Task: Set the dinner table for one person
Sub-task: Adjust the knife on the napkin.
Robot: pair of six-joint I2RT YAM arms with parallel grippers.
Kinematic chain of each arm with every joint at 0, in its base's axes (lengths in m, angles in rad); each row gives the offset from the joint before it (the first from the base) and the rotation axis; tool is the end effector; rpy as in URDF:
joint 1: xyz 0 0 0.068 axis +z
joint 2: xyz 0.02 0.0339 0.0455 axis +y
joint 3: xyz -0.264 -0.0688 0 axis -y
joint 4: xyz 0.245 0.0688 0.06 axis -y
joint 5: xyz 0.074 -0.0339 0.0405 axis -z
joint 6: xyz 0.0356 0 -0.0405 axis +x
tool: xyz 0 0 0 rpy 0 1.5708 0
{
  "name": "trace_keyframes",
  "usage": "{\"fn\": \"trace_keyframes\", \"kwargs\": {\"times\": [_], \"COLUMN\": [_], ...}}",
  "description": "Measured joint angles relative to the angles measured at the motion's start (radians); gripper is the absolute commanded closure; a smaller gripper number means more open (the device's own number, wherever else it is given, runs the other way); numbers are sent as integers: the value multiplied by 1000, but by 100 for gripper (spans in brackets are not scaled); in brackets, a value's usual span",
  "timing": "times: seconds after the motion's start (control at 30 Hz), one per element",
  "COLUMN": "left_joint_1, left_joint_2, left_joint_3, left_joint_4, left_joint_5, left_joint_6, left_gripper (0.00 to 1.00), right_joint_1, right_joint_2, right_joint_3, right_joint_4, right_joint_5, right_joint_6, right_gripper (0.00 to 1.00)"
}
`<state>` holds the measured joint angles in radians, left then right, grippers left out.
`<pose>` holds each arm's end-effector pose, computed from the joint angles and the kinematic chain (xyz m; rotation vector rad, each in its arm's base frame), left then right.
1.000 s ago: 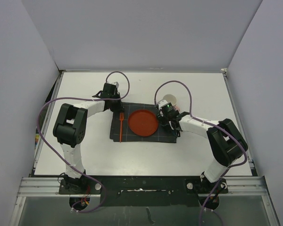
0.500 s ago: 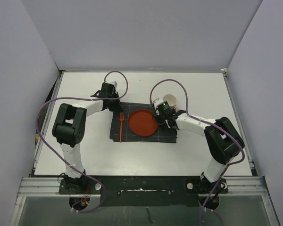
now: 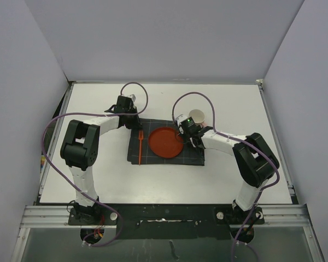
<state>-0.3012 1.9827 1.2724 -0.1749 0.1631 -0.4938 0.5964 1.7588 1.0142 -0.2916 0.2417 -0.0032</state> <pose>0.3991 -0.1300 0.1567 -0.1690 2.5133 -0.5376 0.2906 0.1870 0.1575 -0.6750 2.4720 -0.0925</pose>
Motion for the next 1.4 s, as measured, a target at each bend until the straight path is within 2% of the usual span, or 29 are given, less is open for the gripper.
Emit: {"fn": "trace_keyframes", "kwargs": {"times": [0.2, 0.37, 0.5, 0.77, 0.97, 1.2, 1.4], "left_joint_1": [0, 0, 0, 0, 0, 0, 0], "left_joint_2": [0, 6, 15, 15, 15, 15, 15], "left_joint_3": [0, 0, 0, 0, 0, 0, -10], "left_joint_4": [0, 1, 1, 3, 3, 3, 16], "left_joint_5": [2, 3, 4, 6, 6, 6, 7], "left_joint_6": [0, -1, -2, -4, -3, -3, -3], "left_gripper": [100, 100, 100, 100, 100, 100, 100], "right_joint_1": [0, -1, -2, -3, -6, -6, -6], "right_joint_2": [1, 1, 1, 1, -1, -38, -117], "right_joint_3": [0, 0, 0, 0, 10, 108, 125], "right_joint_4": [-1, 0, 0, -2, -29, -210, -287], "right_joint_5": [-1, -4, -7, -19, -17, 26, 35], "right_joint_6": [-9, -12, -12, -16, -16, 1, 56], "right_gripper": [77, 77, 81, 96, 99, 100, 100]}}
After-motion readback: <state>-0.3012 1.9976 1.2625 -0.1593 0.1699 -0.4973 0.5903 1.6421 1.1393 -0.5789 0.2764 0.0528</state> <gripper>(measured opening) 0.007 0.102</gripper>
